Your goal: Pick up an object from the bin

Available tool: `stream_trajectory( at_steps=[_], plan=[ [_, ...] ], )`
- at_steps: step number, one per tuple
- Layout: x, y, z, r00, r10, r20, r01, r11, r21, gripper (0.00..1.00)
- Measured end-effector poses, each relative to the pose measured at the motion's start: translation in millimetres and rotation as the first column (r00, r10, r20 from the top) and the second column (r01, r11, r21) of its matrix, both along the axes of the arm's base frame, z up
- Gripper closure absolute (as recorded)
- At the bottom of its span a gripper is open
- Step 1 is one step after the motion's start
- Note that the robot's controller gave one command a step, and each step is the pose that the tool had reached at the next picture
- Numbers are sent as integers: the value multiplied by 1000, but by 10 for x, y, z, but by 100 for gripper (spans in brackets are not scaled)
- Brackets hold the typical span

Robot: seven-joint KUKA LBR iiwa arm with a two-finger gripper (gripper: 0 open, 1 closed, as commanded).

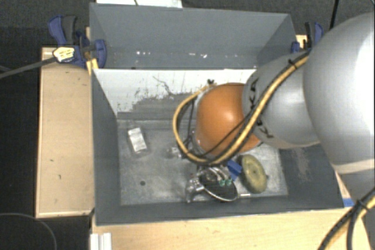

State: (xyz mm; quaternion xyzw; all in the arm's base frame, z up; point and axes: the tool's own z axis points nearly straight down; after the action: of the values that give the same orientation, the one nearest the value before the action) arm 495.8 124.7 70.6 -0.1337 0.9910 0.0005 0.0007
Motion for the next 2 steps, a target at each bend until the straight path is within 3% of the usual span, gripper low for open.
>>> stream_trajectory(
  at_steps=[1,2],
  plan=[
    [196,-695,9,992,123,4,-123,992,-1,0],
    [144,-1255,4,1000,27,-1,-27,1000,0,0]
  ],
)
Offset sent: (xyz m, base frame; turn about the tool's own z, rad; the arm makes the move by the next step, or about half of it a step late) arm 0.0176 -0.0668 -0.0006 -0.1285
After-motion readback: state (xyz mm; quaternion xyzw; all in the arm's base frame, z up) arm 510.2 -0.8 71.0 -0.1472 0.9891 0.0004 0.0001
